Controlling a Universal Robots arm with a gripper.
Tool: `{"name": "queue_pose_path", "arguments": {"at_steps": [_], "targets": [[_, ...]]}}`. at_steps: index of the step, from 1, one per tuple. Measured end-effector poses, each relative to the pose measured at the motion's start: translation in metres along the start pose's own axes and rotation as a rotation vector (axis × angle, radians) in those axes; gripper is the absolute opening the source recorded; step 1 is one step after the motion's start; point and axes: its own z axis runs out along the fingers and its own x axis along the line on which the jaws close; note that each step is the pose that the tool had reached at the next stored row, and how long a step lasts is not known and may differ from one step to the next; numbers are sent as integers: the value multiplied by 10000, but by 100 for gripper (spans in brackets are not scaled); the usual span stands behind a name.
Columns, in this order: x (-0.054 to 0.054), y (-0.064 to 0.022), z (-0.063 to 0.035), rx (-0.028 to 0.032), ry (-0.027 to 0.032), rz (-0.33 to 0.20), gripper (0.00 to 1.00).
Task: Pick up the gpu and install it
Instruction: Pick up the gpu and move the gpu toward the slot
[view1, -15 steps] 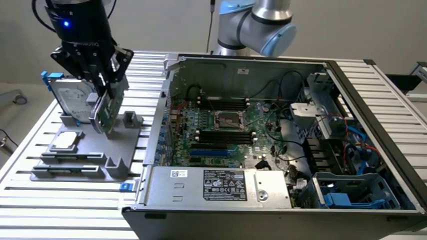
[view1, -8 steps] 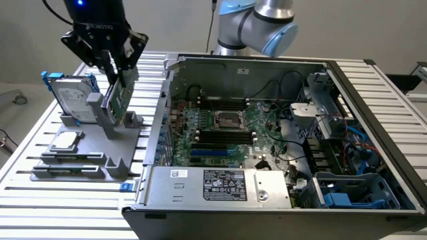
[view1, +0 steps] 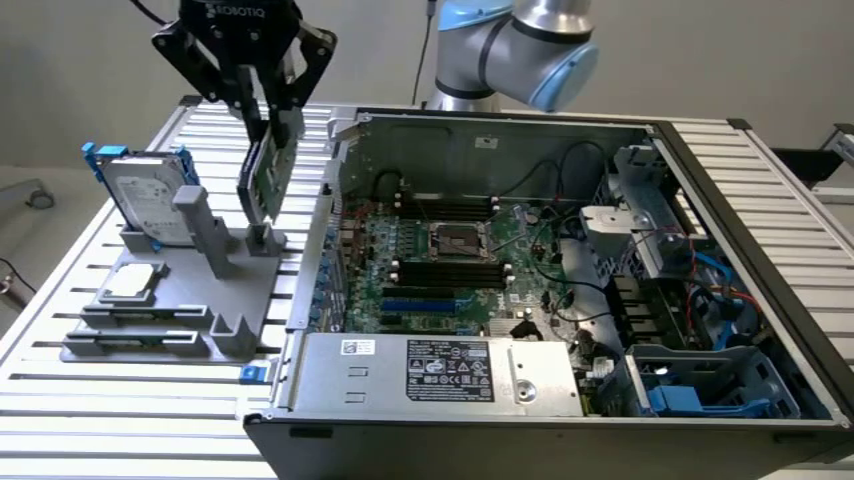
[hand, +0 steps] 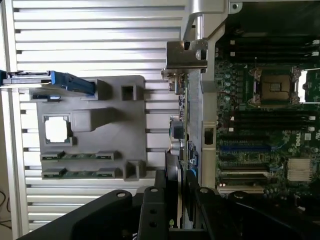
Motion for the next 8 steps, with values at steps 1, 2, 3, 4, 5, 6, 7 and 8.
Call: {"name": "queue_pose_path", "arguments": {"at_steps": [1,2,3,4,5,6,7,8], "targets": [[-49,-4,-33,-10,3,0,27],[-94,-7,-52,-20,2,-1,27],[-141,-11,-59,-27,0,-2,27],[-184,-15,-62,-28,2,0,27],[-230,-17,-63,-29,3,-1,27],[-272,-20,-63,-29,3,-1,27],[-320,-22,-64,-28,4,-2,27],[-366,-24,-65,-29,3,-1,27]]}}
